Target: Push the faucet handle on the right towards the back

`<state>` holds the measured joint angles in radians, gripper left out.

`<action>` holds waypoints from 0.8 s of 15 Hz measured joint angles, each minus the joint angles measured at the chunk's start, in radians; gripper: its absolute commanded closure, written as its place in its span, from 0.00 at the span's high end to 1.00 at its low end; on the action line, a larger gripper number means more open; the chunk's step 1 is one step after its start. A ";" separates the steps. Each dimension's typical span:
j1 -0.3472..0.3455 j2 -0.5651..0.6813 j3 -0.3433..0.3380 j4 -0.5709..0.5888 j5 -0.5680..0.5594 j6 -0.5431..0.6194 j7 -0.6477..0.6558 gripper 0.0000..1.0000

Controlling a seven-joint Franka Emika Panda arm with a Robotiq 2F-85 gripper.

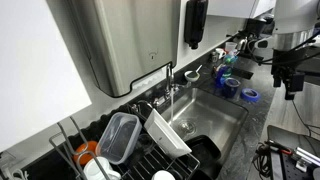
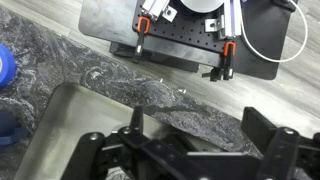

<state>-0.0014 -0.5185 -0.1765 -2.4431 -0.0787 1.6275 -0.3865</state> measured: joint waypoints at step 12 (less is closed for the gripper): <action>0.000 0.008 -0.001 0.000 0.012 0.015 0.004 1.00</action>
<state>-0.0014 -0.5104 -0.1771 -2.4430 -0.0663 1.6426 -0.3827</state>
